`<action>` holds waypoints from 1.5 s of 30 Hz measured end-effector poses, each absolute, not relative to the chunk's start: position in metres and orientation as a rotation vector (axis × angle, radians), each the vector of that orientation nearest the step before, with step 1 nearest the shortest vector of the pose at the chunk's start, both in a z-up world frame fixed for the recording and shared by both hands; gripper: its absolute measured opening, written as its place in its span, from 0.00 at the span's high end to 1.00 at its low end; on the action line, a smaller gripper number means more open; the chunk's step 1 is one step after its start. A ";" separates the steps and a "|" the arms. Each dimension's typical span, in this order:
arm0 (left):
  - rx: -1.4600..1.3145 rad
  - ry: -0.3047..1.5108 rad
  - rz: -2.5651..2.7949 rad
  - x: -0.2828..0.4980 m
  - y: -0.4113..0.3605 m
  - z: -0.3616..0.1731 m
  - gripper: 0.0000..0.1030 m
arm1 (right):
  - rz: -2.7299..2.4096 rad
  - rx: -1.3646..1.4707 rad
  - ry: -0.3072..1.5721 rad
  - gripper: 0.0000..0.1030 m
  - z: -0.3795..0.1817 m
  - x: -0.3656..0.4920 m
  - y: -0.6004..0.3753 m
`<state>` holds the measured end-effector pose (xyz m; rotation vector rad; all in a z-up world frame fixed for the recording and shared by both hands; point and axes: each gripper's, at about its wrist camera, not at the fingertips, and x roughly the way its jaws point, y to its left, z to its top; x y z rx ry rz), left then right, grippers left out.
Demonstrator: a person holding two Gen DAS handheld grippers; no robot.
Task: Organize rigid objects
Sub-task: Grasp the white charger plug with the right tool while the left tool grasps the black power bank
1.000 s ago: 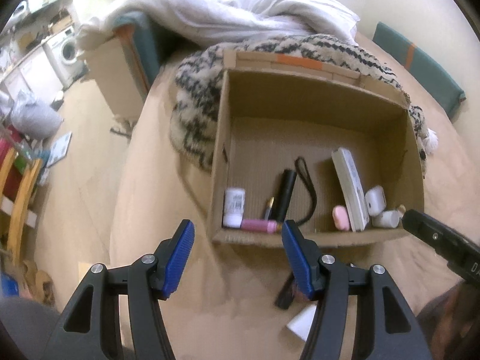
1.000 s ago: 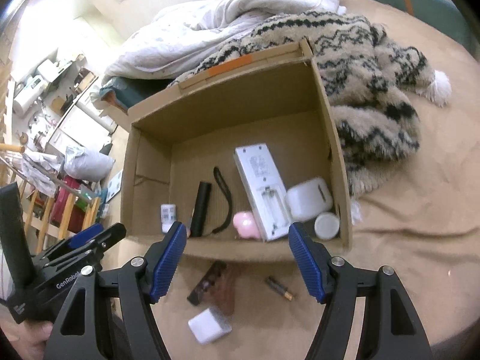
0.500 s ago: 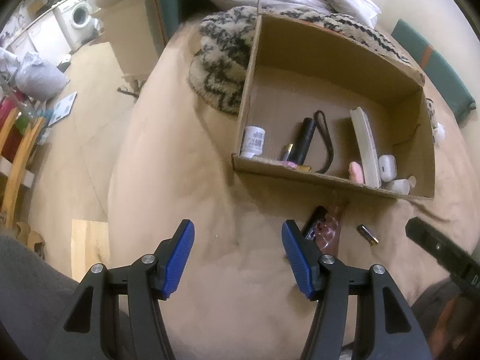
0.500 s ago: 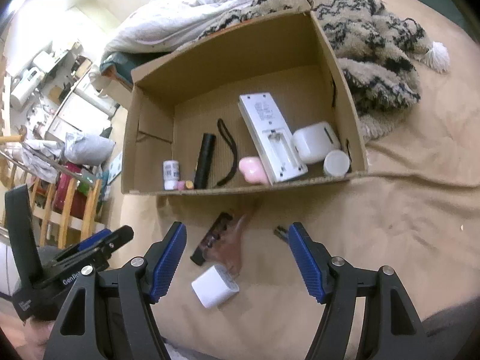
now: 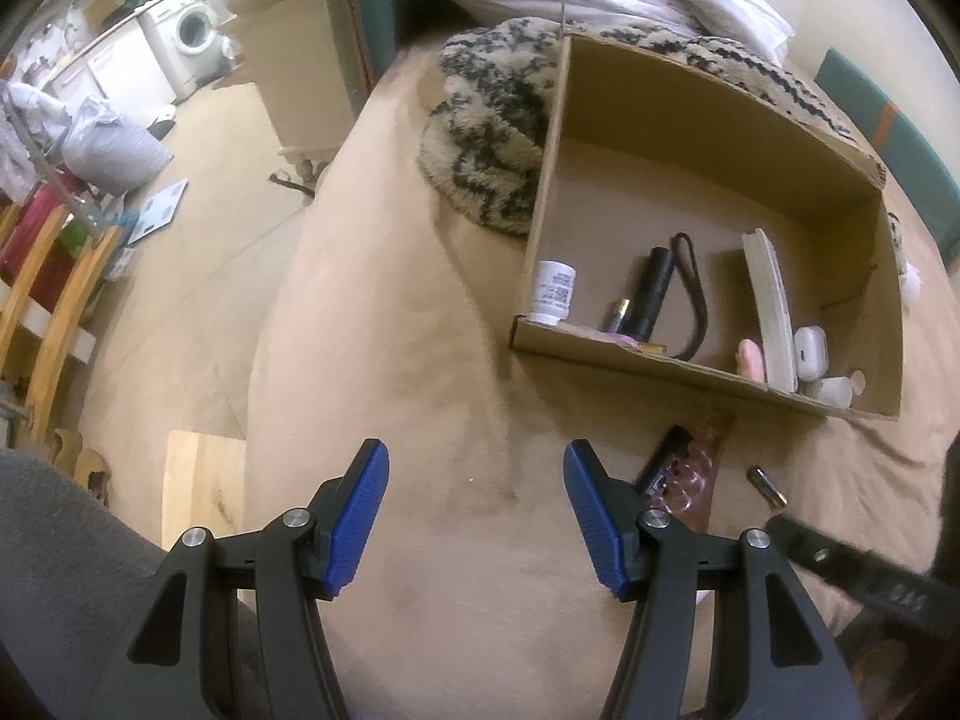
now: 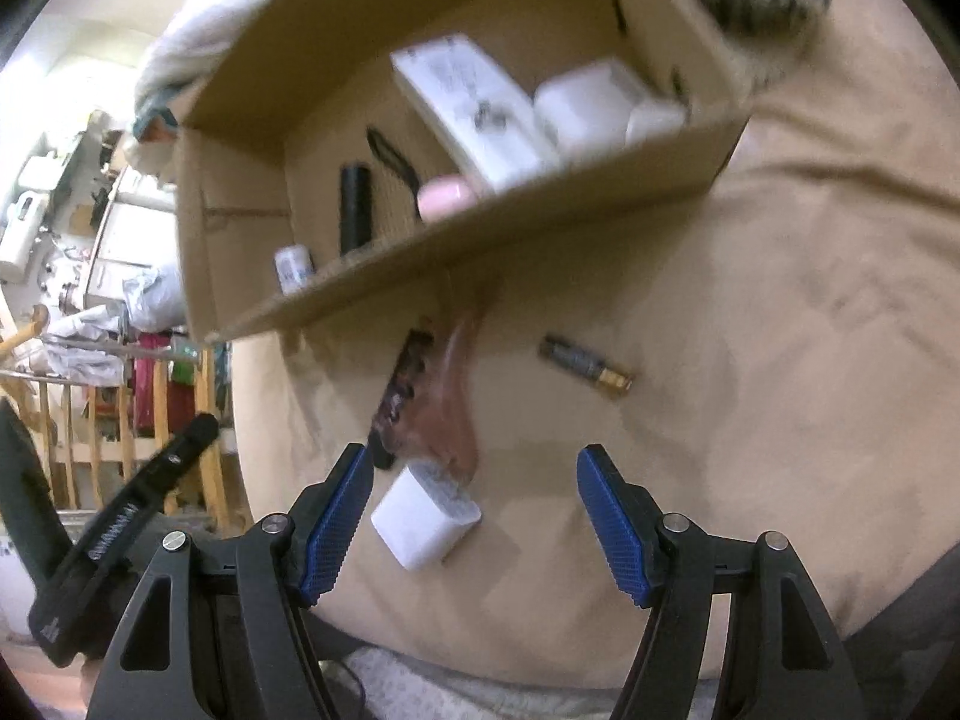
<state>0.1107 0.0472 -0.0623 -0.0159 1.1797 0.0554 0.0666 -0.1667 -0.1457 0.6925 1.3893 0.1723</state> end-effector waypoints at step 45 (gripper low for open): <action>0.070 1.352 -0.079 0.119 0.016 -0.104 0.45 | 0.214 0.240 1.274 0.56 -0.100 0.075 -0.129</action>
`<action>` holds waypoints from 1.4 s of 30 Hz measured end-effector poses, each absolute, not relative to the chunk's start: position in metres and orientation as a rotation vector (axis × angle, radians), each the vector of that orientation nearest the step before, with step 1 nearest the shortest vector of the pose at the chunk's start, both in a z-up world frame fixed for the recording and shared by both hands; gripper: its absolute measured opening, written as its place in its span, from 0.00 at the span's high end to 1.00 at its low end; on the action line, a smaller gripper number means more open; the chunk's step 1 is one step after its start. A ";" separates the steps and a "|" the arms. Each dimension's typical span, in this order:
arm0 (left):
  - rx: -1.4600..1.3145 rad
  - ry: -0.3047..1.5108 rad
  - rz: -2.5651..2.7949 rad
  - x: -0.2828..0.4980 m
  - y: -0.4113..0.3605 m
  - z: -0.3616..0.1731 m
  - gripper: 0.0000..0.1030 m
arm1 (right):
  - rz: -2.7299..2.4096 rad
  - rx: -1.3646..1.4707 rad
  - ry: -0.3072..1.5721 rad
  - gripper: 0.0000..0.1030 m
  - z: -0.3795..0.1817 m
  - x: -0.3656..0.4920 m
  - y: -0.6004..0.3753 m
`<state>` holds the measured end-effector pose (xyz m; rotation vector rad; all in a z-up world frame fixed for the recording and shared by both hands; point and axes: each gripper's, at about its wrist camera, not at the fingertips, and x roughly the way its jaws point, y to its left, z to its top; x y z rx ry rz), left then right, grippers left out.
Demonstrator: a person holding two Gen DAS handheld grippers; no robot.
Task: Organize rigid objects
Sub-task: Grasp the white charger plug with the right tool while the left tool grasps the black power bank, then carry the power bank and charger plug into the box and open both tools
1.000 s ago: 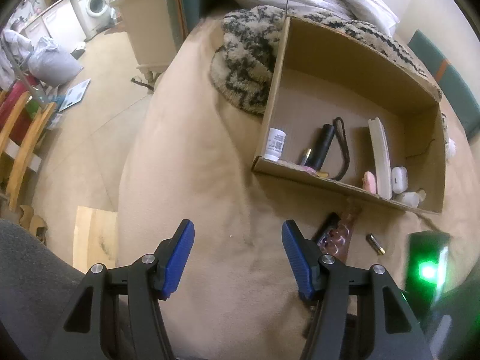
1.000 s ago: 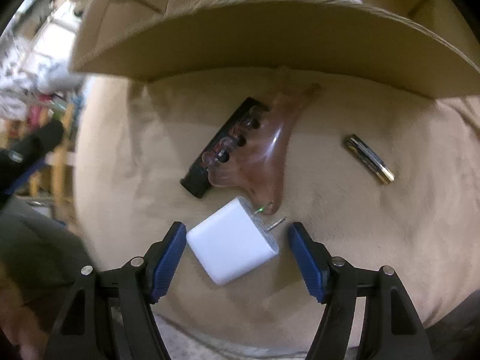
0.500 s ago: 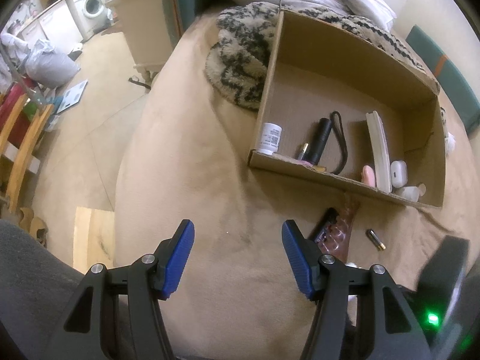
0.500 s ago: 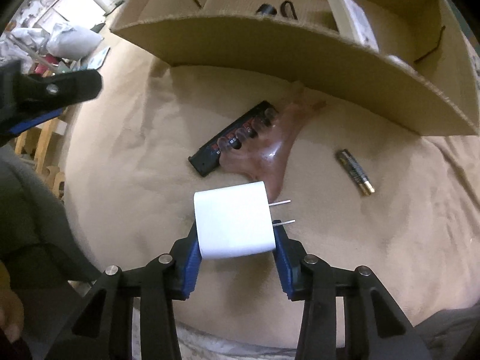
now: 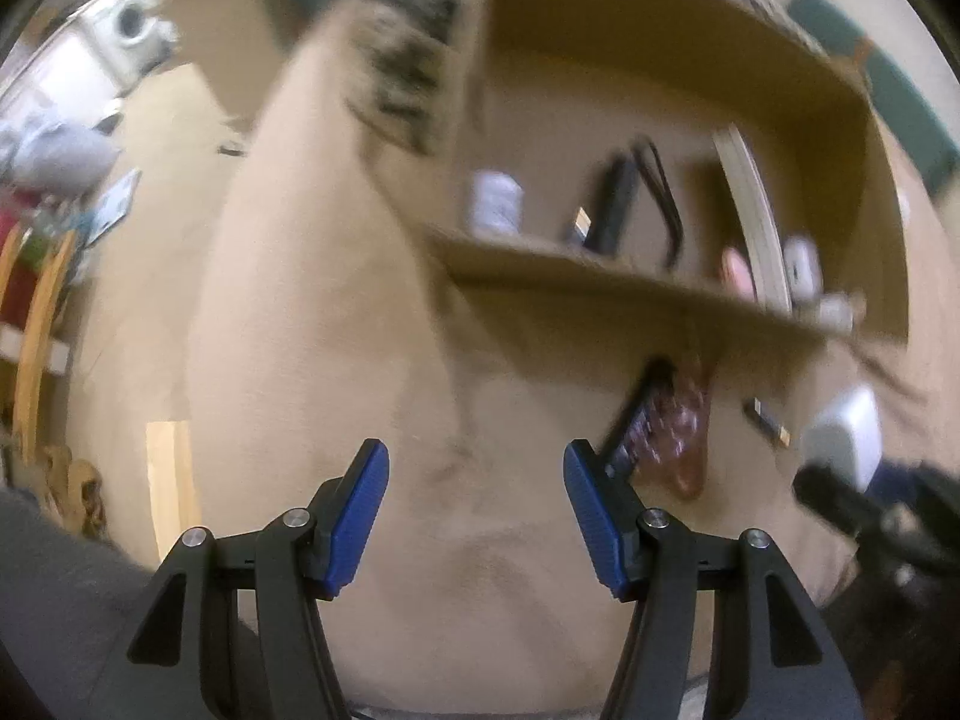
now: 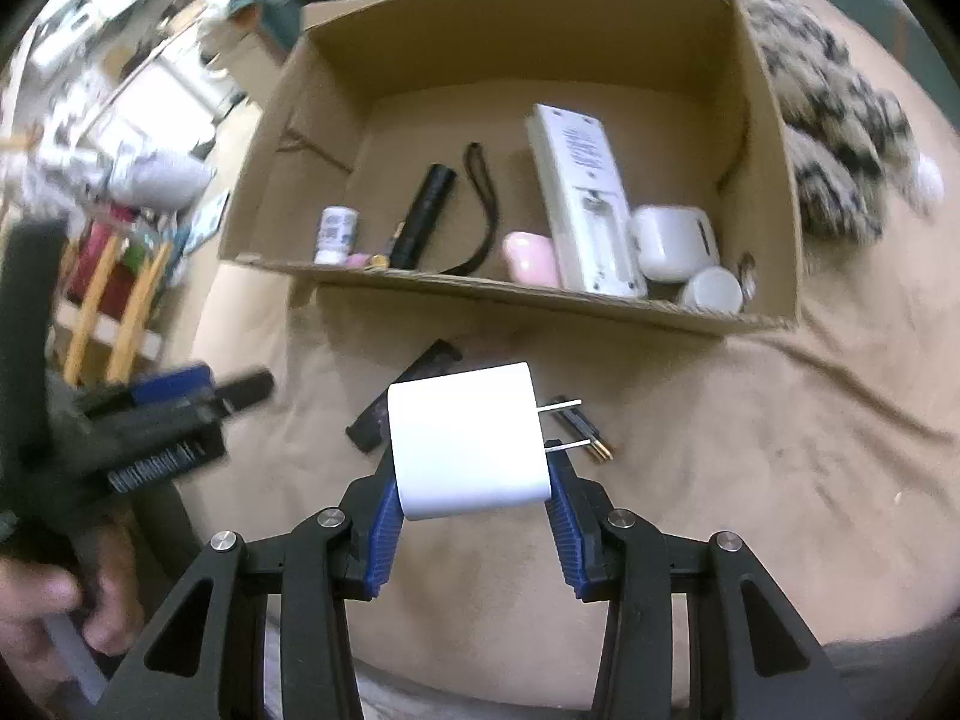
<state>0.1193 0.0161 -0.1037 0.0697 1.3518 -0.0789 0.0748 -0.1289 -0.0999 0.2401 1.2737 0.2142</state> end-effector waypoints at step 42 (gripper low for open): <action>-0.017 1.381 -0.231 0.125 0.056 -0.093 0.83 | 0.211 0.418 1.196 0.56 -0.093 0.078 -0.160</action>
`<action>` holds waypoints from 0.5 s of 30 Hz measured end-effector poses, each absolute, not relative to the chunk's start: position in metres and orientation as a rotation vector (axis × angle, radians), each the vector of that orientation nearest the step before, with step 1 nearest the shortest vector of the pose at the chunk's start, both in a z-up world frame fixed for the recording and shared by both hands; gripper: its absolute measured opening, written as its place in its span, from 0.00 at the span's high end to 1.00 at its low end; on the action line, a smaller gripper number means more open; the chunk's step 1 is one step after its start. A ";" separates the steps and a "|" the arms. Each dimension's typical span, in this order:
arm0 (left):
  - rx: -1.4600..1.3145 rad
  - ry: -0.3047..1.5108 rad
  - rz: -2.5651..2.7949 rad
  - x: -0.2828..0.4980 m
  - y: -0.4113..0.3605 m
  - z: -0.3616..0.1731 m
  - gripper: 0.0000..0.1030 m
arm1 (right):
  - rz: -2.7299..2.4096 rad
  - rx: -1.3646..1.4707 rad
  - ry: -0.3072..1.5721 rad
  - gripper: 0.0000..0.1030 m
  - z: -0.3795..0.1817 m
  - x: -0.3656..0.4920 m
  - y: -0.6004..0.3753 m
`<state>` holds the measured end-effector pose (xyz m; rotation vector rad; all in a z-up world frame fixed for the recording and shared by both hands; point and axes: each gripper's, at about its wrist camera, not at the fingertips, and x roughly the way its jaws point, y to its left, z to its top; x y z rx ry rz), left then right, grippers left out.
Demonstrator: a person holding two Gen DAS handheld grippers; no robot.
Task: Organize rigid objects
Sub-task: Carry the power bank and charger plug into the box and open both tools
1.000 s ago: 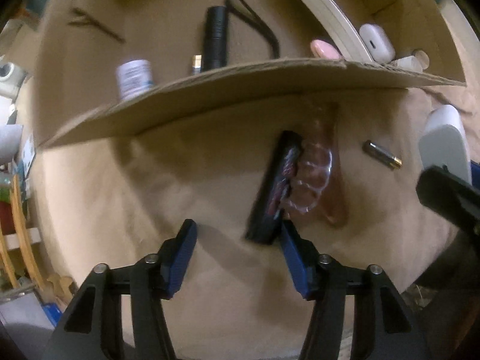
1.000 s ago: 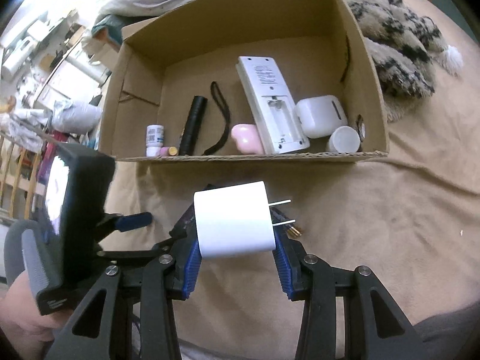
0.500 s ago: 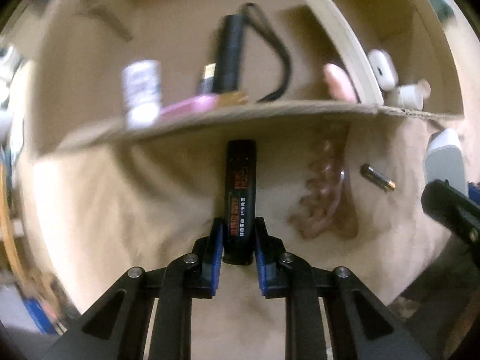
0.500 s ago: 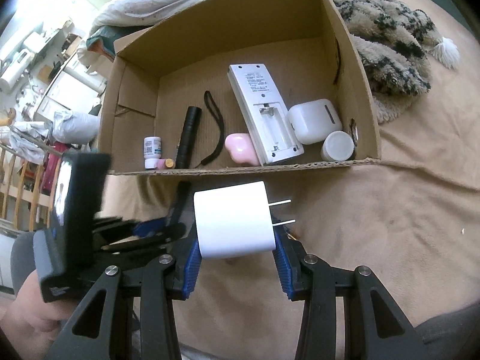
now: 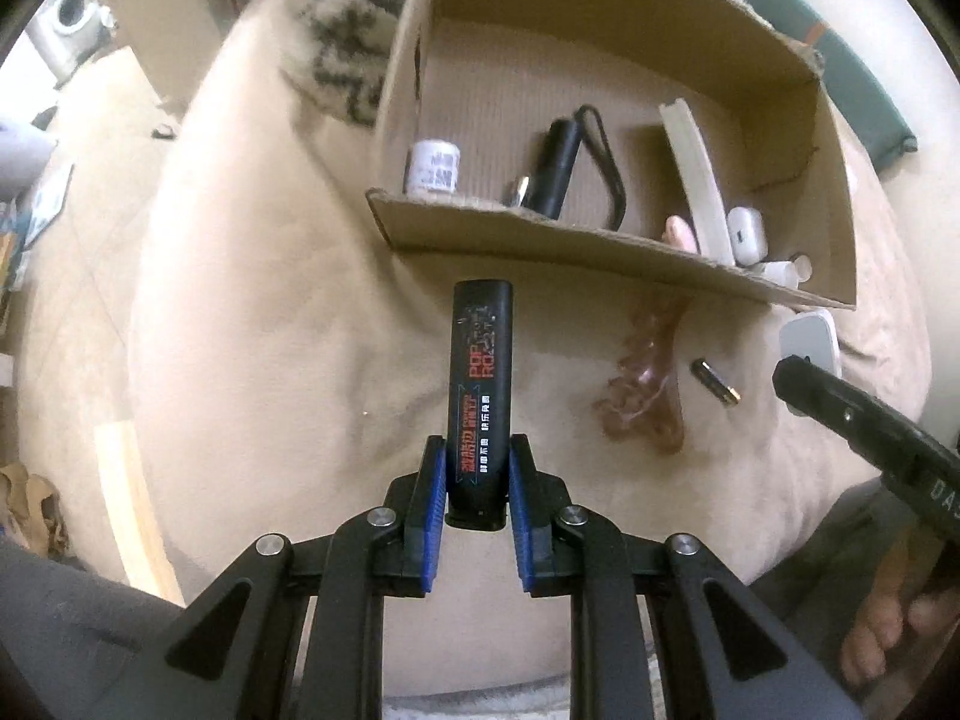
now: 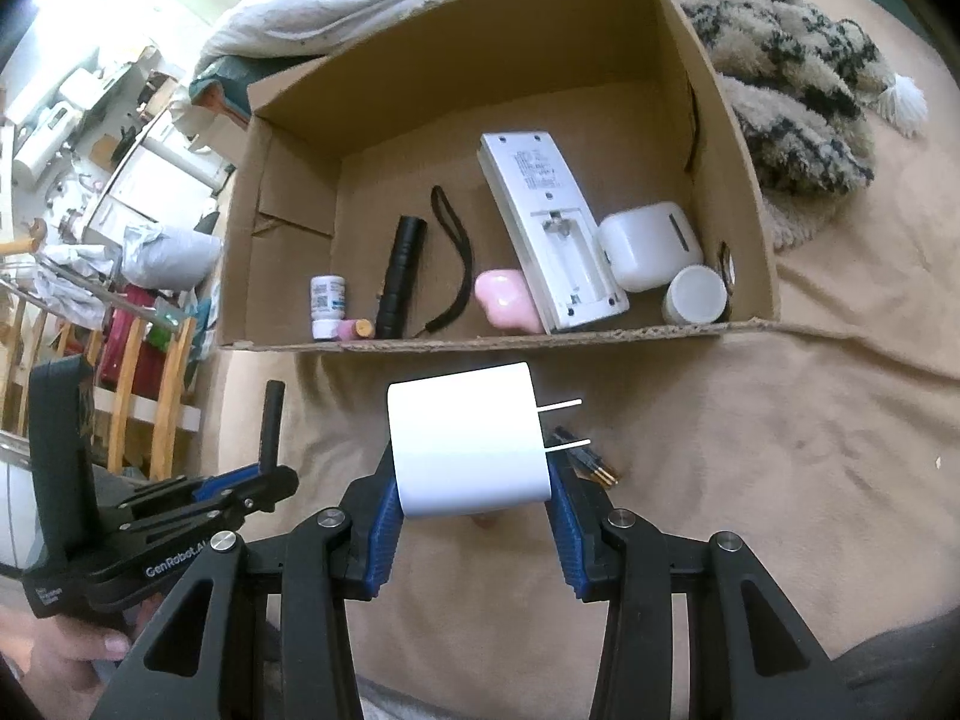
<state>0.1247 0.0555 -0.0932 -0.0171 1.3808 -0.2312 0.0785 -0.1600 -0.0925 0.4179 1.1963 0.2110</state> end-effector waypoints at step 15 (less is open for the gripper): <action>0.063 1.134 -0.185 0.120 0.029 -0.022 0.83 | 0.256 0.318 1.027 0.56 -0.044 0.094 -0.164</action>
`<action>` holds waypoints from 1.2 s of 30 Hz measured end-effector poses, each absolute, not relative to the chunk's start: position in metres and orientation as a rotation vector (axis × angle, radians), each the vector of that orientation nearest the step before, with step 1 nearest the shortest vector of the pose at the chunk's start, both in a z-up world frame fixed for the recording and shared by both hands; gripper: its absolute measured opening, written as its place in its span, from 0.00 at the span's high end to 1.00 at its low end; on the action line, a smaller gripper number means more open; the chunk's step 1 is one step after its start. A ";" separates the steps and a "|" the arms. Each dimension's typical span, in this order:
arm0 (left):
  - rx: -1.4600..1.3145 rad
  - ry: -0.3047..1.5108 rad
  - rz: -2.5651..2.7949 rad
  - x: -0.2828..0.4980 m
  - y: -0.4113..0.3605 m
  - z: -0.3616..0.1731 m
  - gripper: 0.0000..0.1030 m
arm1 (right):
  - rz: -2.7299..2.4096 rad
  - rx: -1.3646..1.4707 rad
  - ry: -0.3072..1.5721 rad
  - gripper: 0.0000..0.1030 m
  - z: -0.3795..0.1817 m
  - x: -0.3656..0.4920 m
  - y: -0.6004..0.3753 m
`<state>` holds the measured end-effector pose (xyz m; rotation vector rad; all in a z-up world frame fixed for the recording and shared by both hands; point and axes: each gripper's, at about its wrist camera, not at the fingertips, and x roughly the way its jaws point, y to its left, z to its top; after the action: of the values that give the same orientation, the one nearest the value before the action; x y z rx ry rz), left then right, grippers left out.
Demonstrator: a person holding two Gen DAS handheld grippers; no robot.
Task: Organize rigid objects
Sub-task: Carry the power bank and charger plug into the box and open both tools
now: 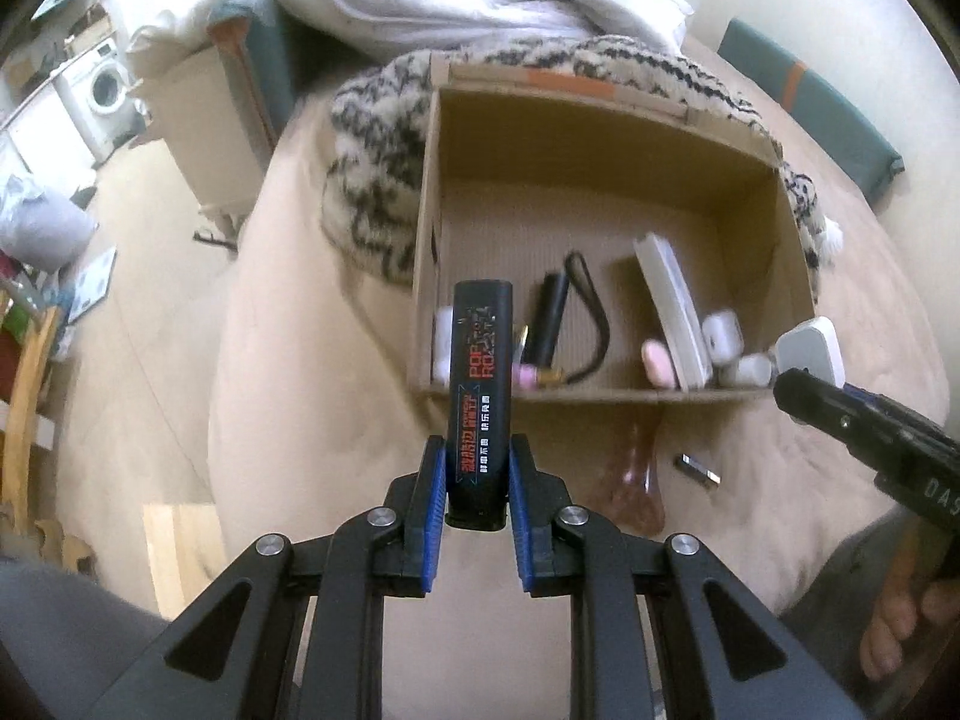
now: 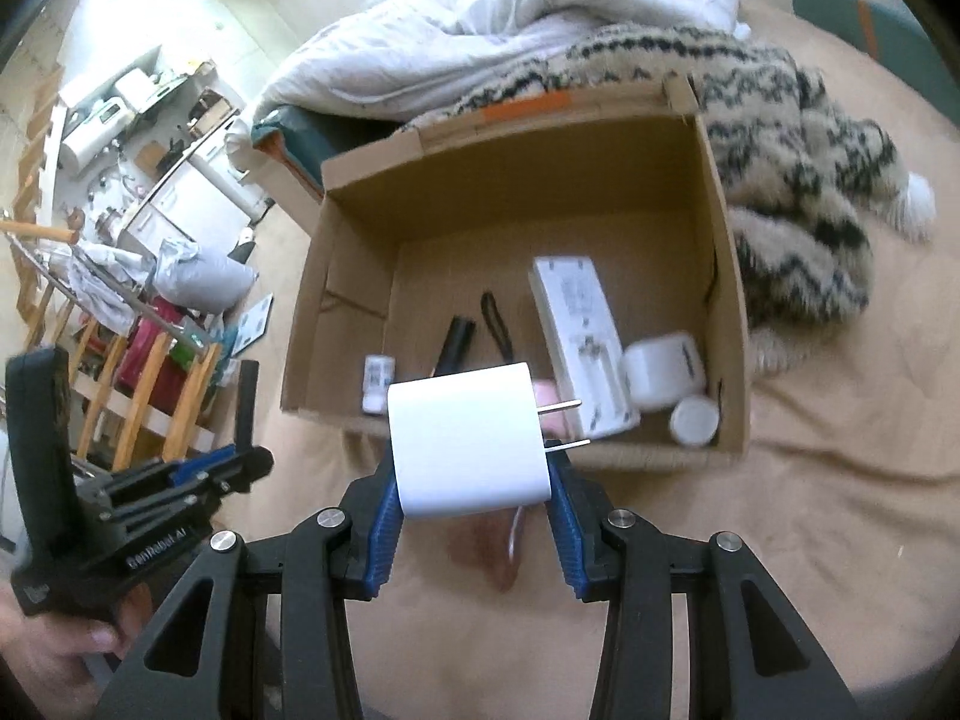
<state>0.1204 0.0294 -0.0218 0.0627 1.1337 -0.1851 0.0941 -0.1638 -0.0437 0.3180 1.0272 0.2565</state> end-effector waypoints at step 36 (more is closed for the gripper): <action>0.144 1.128 -0.174 0.198 -0.023 -0.086 0.83 | 0.260 0.238 1.200 0.56 -0.105 0.156 -0.140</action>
<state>0.1983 -0.0231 -0.0855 0.1438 1.1276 -0.1740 0.1562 -0.1402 -0.1055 0.2383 1.2000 0.2601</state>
